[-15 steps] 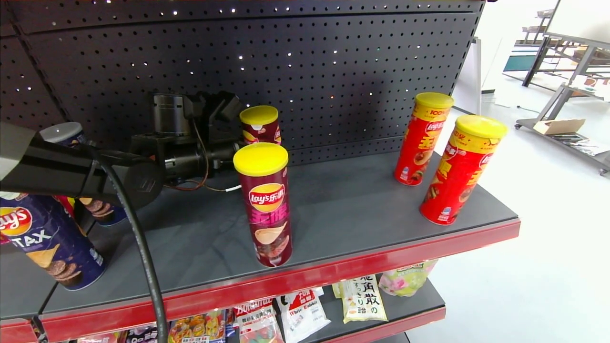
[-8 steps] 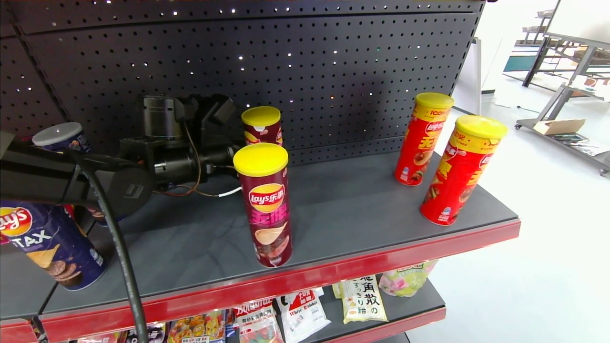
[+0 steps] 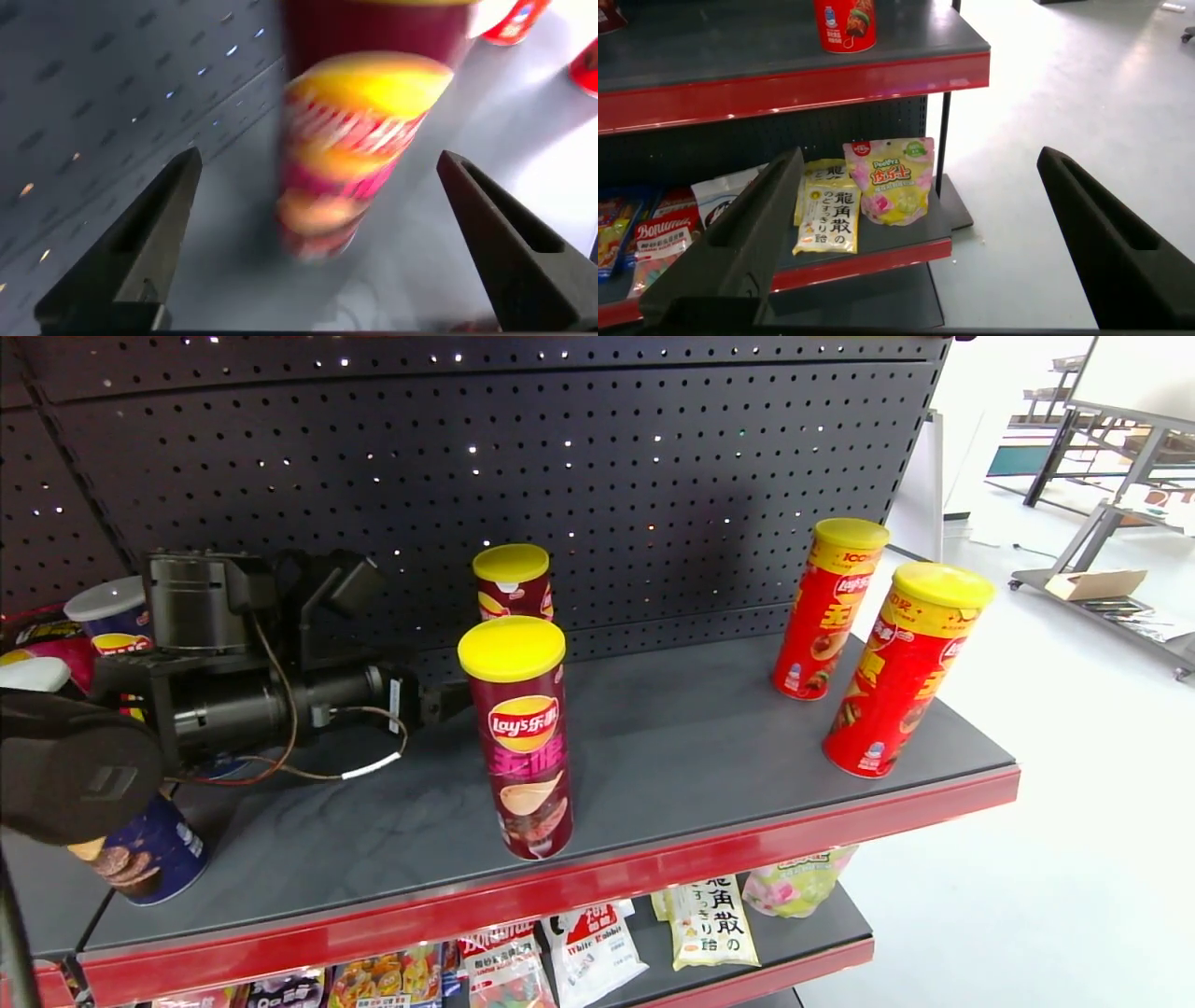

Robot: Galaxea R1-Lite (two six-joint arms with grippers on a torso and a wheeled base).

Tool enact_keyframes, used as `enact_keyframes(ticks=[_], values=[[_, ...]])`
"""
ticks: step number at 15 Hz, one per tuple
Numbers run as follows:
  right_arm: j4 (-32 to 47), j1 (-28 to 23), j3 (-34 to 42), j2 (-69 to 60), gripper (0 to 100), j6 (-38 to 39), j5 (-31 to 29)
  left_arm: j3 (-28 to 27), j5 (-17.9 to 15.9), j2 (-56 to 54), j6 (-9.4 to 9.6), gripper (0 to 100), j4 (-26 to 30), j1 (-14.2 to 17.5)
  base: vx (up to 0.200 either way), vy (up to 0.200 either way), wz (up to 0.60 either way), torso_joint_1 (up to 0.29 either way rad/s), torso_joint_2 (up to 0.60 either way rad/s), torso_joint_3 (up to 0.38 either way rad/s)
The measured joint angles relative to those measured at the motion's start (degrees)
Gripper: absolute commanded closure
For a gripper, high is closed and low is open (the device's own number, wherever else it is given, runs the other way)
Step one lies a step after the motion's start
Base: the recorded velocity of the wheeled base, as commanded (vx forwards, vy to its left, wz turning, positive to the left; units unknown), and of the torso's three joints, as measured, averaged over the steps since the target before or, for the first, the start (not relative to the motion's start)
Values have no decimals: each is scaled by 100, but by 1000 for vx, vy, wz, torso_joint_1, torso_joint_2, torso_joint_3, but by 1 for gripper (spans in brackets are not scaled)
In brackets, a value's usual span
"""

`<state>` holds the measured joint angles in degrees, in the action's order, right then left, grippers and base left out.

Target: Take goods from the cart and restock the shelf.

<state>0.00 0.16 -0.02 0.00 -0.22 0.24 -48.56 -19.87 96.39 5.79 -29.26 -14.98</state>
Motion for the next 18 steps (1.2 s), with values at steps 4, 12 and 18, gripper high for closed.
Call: enact_keyframes(ticks=[4, 12, 18], values=[[0, -2, 0, 5, 0, 0, -2, 1054, 26, -1261, 6, 0, 312, 10, 0, 0, 0, 0, 0, 0], [0, -2, -7, 5, 0, -2, 0, 3447, 1341, -6431, -76, 0, 2135, 204, 0, 0, 0, 0, 0, 0], [0, -2, 0, 7, 0, -7, 9, 4440, 3216, -8763, -511, 0, 3338, 308, 0, 0, 0, 0, 0, 0]])
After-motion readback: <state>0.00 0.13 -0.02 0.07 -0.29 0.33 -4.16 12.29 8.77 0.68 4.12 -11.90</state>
